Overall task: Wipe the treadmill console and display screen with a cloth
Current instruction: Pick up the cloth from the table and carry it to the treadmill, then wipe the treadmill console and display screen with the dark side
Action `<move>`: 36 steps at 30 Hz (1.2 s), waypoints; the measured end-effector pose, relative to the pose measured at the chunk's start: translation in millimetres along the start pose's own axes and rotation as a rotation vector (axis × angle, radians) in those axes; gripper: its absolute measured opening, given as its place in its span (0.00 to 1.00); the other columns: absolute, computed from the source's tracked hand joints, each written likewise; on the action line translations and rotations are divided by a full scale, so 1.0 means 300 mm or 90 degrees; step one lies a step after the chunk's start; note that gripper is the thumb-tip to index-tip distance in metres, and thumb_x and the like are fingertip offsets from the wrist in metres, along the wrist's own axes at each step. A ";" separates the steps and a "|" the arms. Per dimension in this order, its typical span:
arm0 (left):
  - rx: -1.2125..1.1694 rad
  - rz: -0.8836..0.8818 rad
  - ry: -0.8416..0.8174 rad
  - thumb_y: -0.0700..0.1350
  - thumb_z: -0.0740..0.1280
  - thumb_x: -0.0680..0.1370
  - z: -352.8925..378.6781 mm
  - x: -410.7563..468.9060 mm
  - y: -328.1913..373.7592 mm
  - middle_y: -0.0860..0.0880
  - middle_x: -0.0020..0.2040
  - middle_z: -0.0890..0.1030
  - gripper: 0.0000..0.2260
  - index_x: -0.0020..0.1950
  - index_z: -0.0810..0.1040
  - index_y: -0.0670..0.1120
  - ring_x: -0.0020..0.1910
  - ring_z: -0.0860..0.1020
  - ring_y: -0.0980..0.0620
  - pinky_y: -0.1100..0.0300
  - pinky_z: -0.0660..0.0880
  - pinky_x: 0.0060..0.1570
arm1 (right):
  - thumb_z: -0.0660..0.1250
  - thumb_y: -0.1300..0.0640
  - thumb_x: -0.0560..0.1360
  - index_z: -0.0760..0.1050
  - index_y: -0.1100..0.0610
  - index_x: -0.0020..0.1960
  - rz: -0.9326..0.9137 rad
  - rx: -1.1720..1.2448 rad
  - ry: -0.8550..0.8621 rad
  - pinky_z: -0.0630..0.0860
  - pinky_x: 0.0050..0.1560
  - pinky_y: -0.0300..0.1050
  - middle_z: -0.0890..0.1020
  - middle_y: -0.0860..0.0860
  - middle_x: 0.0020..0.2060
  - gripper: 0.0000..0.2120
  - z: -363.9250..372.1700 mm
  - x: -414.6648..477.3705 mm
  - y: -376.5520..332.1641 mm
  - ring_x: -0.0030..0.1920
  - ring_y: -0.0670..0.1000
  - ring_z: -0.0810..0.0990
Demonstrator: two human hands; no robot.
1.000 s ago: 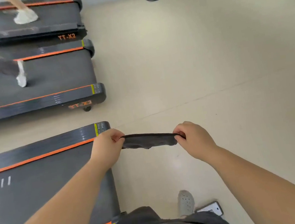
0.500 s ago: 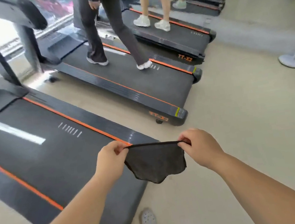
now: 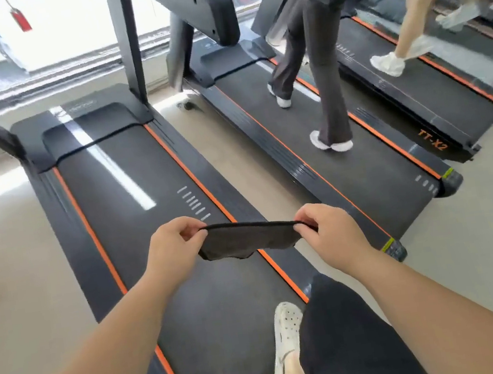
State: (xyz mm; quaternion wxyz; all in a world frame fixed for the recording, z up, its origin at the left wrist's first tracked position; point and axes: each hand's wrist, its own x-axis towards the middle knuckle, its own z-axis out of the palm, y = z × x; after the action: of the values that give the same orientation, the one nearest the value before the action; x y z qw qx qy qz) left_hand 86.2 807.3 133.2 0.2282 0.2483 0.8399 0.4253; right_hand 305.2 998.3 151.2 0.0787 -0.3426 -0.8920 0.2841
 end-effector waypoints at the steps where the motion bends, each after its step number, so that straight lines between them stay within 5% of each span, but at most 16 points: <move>1: -0.001 -0.003 0.020 0.41 0.71 0.77 -0.018 0.050 -0.006 0.54 0.43 0.84 0.06 0.46 0.84 0.53 0.45 0.80 0.56 0.67 0.71 0.42 | 0.68 0.57 0.79 0.79 0.49 0.46 -0.017 -0.001 -0.008 0.77 0.48 0.54 0.82 0.45 0.41 0.04 0.008 0.075 -0.012 0.45 0.49 0.79; 10: 0.145 -0.020 0.065 0.43 0.71 0.77 -0.239 0.671 0.142 0.55 0.41 0.83 0.05 0.45 0.83 0.54 0.44 0.80 0.55 0.64 0.72 0.44 | 0.71 0.59 0.78 0.76 0.41 0.43 -0.127 0.102 -0.035 0.76 0.46 0.46 0.82 0.41 0.39 0.12 0.029 0.848 -0.183 0.43 0.46 0.80; 19: 0.170 -0.106 0.196 0.42 0.70 0.76 -0.645 1.088 0.623 0.55 0.41 0.82 0.08 0.44 0.80 0.56 0.45 0.79 0.53 0.58 0.71 0.45 | 0.68 0.57 0.79 0.75 0.43 0.43 -0.186 0.103 -0.087 0.66 0.38 0.33 0.78 0.40 0.37 0.10 -0.347 1.447 -0.613 0.41 0.45 0.76; 23: 0.122 -0.108 0.266 0.42 0.70 0.76 -0.810 1.196 0.756 0.55 0.40 0.83 0.06 0.43 0.82 0.54 0.44 0.80 0.55 0.57 0.75 0.46 | 0.68 0.57 0.79 0.73 0.43 0.43 -0.225 0.091 -0.077 0.73 0.44 0.46 0.80 0.42 0.40 0.11 -0.461 1.635 -0.801 0.43 0.48 0.77; 30: 0.040 -0.110 0.343 0.41 0.71 0.75 -1.024 1.393 0.747 0.53 0.40 0.83 0.05 0.45 0.84 0.50 0.43 0.80 0.56 0.64 0.73 0.44 | 0.66 0.58 0.79 0.76 0.45 0.45 -0.282 0.056 -0.073 0.73 0.44 0.46 0.80 0.42 0.41 0.09 -0.436 1.942 -1.055 0.44 0.47 0.77; 36: 0.038 -0.069 0.238 0.40 0.72 0.75 -1.256 1.668 0.620 0.53 0.39 0.82 0.05 0.43 0.83 0.51 0.40 0.79 0.59 0.73 0.70 0.40 | 0.66 0.57 0.79 0.78 0.48 0.47 -0.273 -0.007 -0.045 0.75 0.47 0.48 0.80 0.43 0.43 0.05 -0.321 2.199 -1.271 0.46 0.49 0.78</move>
State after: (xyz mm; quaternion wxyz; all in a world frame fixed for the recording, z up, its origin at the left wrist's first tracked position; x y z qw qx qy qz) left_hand -482.9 982.4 402.1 0.0837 0.1259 0.8921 0.4257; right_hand -375.3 1244.3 409.0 0.1045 -0.1355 -0.9481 0.2680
